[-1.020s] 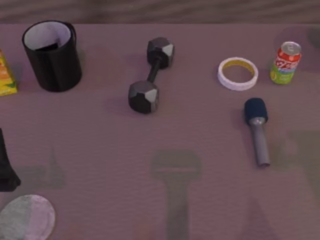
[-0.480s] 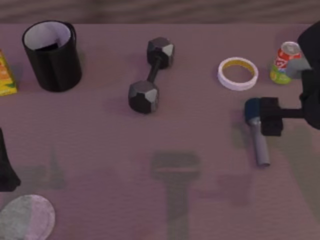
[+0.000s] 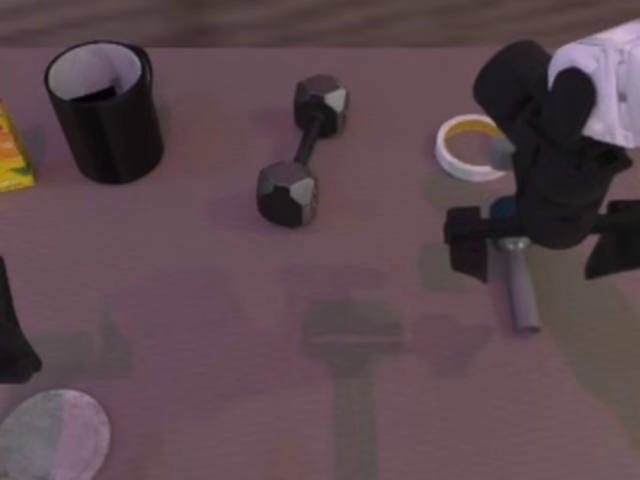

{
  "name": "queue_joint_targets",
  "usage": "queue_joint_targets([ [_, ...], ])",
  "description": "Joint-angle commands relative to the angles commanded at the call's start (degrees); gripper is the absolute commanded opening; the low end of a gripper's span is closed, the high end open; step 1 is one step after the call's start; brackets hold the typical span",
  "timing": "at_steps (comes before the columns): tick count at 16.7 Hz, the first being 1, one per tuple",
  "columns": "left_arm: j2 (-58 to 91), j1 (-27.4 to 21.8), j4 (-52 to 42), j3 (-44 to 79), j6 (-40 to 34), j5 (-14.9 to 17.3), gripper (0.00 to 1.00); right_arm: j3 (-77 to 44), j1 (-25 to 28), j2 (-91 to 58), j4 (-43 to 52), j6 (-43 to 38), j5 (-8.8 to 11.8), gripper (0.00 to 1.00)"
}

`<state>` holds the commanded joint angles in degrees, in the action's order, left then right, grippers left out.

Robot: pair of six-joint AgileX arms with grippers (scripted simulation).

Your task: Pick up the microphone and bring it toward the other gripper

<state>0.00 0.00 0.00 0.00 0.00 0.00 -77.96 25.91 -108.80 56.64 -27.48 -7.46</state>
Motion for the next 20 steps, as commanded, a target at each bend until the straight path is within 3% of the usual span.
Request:
queue_joint_targets([
  [7, 0.00, 0.00, 0.00, 0.00, 0.00, 0.00, 1.00, 0.33, -0.22, -0.72, -0.86, 0.10, 0.02, 1.00],
  [15, 0.00, 0.00, 0.00, 0.00, 0.00, 0.00, 1.00, 8.38, -1.69, -9.96, -18.64, 1.57, -0.01, 1.00],
  [20, 0.00, 0.00, 0.00, 0.00, 0.00, 0.00, 1.00, 9.21, -1.86, -10.97, -20.22, 1.72, -0.02, 1.00],
])
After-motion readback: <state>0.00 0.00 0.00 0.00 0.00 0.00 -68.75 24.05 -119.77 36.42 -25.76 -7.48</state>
